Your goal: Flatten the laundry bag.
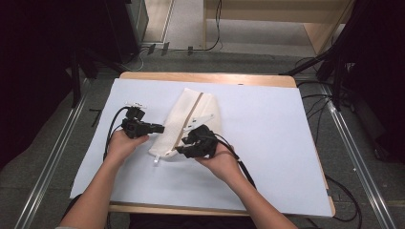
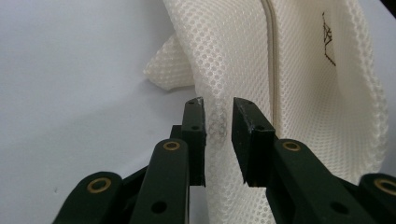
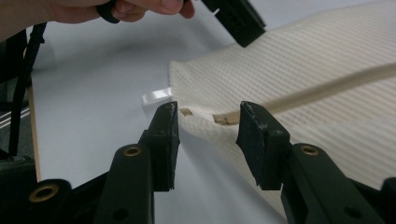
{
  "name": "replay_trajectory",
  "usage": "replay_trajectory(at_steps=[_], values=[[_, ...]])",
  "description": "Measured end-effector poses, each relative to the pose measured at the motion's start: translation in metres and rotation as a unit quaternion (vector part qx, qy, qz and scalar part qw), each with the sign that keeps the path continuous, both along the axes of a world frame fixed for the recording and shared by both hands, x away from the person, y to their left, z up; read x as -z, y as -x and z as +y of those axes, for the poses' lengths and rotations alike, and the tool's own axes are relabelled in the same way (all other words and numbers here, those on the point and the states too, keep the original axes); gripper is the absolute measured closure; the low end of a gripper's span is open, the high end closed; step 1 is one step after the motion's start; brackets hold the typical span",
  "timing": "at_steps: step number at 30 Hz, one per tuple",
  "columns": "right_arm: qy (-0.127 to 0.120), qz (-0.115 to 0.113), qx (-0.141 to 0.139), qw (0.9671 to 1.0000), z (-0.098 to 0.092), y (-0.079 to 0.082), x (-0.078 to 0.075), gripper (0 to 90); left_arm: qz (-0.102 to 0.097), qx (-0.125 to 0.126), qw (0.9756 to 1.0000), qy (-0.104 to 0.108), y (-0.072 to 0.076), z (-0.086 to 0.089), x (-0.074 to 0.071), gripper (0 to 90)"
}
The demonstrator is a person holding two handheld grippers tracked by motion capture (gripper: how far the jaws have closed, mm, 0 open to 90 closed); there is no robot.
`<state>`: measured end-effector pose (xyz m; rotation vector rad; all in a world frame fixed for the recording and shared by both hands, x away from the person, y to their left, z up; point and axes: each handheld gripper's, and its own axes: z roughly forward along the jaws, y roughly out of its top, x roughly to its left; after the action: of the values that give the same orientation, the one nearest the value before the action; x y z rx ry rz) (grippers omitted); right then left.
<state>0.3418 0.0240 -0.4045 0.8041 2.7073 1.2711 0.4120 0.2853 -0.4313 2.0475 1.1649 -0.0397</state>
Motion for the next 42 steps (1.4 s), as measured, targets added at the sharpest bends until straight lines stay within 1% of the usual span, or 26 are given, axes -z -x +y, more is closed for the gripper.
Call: replay_trajectory(at_steps=[3, 4, 5, 6, 7, 11, 13, 15, 16, 18, 21, 23, 26, 27, 28, 30, 32, 33, 34, 35, 36, 37, 39, 40, 41, 42], values=[[0.009, 0.007, -0.019, 0.9998, 0.016, -0.002, 0.007, 57.4, -0.002, -0.006, 1.0000, -0.001, 0.000, 0.004, 0.000, 74.6], [0.009, 0.007, -0.019, 0.9998, 0.016, -0.002, 0.007, 57.4, -0.002, -0.006, 1.0000, -0.001, 0.000, 0.004, 0.000, 74.5], [0.016, 0.009, -0.023, 0.9996, 0.022, -0.001, 0.010, 56.9, -0.003, -0.007, 1.0000, 0.001, 0.000, 0.005, -0.001, 74.5], [0.030, 0.013, -0.035, 0.9989, 0.032, -0.002, 0.019, 55.1, -0.005, -0.011, 0.9999, 0.002, 0.000, 0.007, -0.002, 73.9], [0.030, 0.013, -0.035, 0.9989, 0.032, -0.002, 0.019, 55.1, -0.005, -0.011, 0.9999, 0.002, 0.000, 0.007, -0.002, 73.5], [0.050, 0.018, -0.045, 0.9975, 0.041, -0.006, 0.035, 51.1, -0.009, -0.018, 0.9998, 0.002, 0.000, 0.012, -0.003, 71.7], [0.064, 0.010, -0.046, 0.9968, 0.045, -0.007, 0.041, 50.9, -0.011, -0.022, 0.9997, 0.004, 0.001, 0.013, -0.003, 71.0], [0.073, 0.004, -0.047, 0.9962, 0.047, -0.009, 0.045, 51.4, -0.013, -0.024, 0.9996, 0.004, 0.000, 0.014, -0.003, 70.6], [0.073, 0.004, -0.047, 0.9962, 0.047, -0.009, 0.045, 51.4, -0.013, -0.024, 0.9996, 0.004, 0.000, 0.014, -0.003, 70.4], [0.079, 0.004, -0.047, 0.9958, 0.048, -0.010, 0.051, 52.1, -0.013, -0.025, 0.9996, 0.006, 0.000, 0.014, -0.003, 70.1], [0.076, 0.001, -0.043, 0.9961, 0.049, -0.011, 0.052, 54.0, -0.015, -0.027, 0.9995, 0.001, 0.000, 0.016, -0.004, 69.4], [0.079, -0.010, -0.042, 0.9959, 0.049, -0.008, 0.053, 56.8, -0.016, -0.032, 0.9993, 0.006, 0.000, 0.017, -0.004, 69.0], [0.088, -0.053, -0.047, 0.9936, 0.049, -0.002, 0.056, 62.0, -0.017, -0.035, 0.9992, 0.004, 0.001, 0.019, -0.005, 68.7], [0.085, -0.059, -0.048, 0.9934, 0.049, -0.001, 0.057, 63.9, -0.017, -0.037, 0.9992, 0.005, 0.001, 0.020, -0.005, 68.7], [0.082, -0.057, -0.044, 0.9940, 0.048, -0.001, 0.057, 67.3, -0.017, -0.038, 0.9991, 0.005, 0.001, 0.021, -0.005, 68.7], [0.080, -0.064, -0.040, 0.9939, 0.046, -0.001, 0.058, 73.5, -0.016, -0.040, 0.9990, 0.006, 0.001, 0.022, -0.005, 68.7], [0.083, -0.065, -0.034, 0.9939, 0.045, -0.003, 0.056, 82.7, -0.017, -0.040, 0.9990, 0.007, 0.001, 0.022, -0.004, 68.6], [0.082, -0.060, -0.032, 0.9943, 0.044, -0.004, 0.056, 83.3, -0.018, -0.040, 0.9990, 0.006, 0.001, 0.021, -0.004, 68.6], [0.073, -0.040, -0.023, 0.9963, 0.043, -0.008, 0.052, 84.2, -0.018, -0.040, 0.9990, 0.003, 0.001, 0.021, -0.004, 68.6], [0.073, -0.040, -0.023, 0.9963, 0.043, -0.008, 0.052, 84.2, -0.018, -0.041, 0.9990, 0.002, 0.001, 0.021, -0.004, 68.6], [0.056, -0.023, -0.011, 0.9981, 0.038, -0.010, 0.047, 84.4, -0.018, -0.040, 0.9990, 0.000, 0.001, 0.022, -0.003, 68.6], [0.056, -0.023, -0.011, 0.9981, 0.038, -0.010, 0.047, 84.4, -0.018, -0.041, 0.9990, 0.001, 0.001, 0.022, -0.003, 68.6], [0.032, -0.015, -0.001, 0.9994, 0.032, -0.012, 0.039, 84.5, -0.020, -0.046, 0.9988, -0.001, 0.001, 0.024, -0.004, 68.7], [0.011, -0.026, 0.011, 0.9996, 0.023, -0.014, 0.025, 84.5, -0.025, -0.051, 0.9984, -0.001, 0.002, 0.025, -0.006, 68.7], [0.011, -0.026, 0.011, 0.9996, 0.023, -0.014, 0.025, 84.5, -0.025, -0.051, 0.9984, -0.001, 0.002, 0.025, -0.006, 68.7], [0.003, -0.030, 0.015, 0.9994, 0.019, -0.014, 0.020, 84.5, -0.026, -0.054, 0.9982, 0.001, 0.002, 0.026, -0.006, 68.7]])
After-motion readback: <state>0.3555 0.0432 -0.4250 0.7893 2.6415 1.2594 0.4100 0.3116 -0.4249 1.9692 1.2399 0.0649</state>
